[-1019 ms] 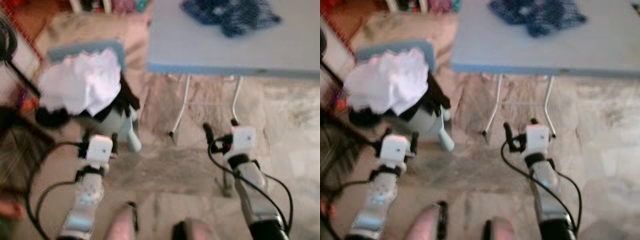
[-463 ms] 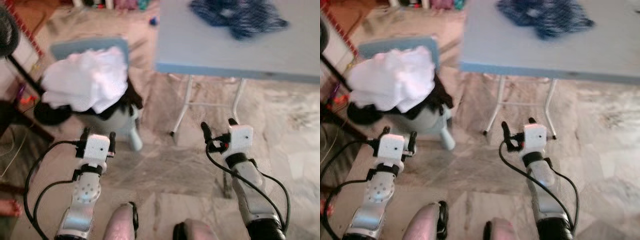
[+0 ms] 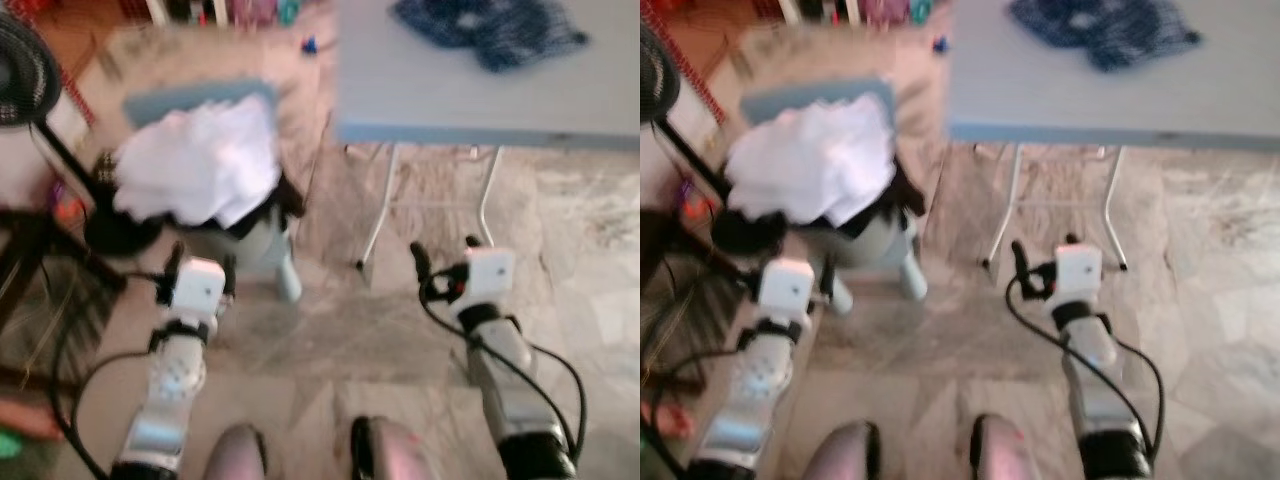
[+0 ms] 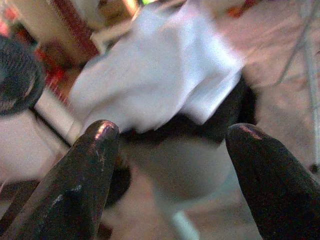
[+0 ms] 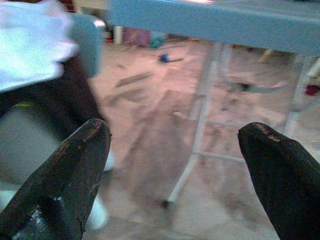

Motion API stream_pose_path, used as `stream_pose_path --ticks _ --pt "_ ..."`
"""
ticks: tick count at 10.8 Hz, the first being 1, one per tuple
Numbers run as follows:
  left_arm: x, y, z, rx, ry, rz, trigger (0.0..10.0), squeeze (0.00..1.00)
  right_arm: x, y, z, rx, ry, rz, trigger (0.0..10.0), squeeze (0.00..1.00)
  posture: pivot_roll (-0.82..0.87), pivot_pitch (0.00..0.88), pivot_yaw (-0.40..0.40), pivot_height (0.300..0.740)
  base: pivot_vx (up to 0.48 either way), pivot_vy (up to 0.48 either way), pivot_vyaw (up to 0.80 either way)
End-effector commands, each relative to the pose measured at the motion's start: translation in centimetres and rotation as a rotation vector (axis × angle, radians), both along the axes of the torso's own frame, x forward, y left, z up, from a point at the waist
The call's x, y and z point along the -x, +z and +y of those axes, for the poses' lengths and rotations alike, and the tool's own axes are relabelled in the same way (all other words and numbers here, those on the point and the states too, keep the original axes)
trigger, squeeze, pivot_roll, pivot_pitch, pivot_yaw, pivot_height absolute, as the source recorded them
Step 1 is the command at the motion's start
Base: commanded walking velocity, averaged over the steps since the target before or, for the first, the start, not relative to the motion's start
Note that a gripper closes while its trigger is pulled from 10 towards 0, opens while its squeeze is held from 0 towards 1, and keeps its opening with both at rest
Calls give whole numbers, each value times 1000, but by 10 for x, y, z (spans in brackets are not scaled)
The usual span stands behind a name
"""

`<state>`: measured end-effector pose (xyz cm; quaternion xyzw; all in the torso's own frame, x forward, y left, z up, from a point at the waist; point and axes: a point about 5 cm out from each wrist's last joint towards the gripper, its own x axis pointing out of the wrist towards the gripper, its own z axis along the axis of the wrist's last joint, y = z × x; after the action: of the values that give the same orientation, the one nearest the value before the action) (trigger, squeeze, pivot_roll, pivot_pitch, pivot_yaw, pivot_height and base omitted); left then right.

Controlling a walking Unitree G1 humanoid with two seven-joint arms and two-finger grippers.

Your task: Hang hanger

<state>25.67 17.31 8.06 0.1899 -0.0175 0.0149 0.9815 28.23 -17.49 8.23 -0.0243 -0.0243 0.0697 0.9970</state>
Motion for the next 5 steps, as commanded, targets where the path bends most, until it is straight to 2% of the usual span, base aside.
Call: stream_pose_path --ticks 1,3,4,5 --pt "7 -5 2 2 0 30 10000 0 2 -1 3 -5 10 5 10000 0 60 220 -27 740 0 0 0" --pt "16 -2 12 15 29 32 10000 0 2 -6 12 -10 37 23 10000 0 79 241 -27 740 0 0 0" --pt "15 -1 10 7 -4 28 10000 0 -3 0 12 -16 33 5 10000 0 68 247 -33 740 0 0 0" --pt "11 2 5 22 -7 17 10000 0 -3 2 8 -12 27 3 10000 0 62 256 -34 740 240 0 0"
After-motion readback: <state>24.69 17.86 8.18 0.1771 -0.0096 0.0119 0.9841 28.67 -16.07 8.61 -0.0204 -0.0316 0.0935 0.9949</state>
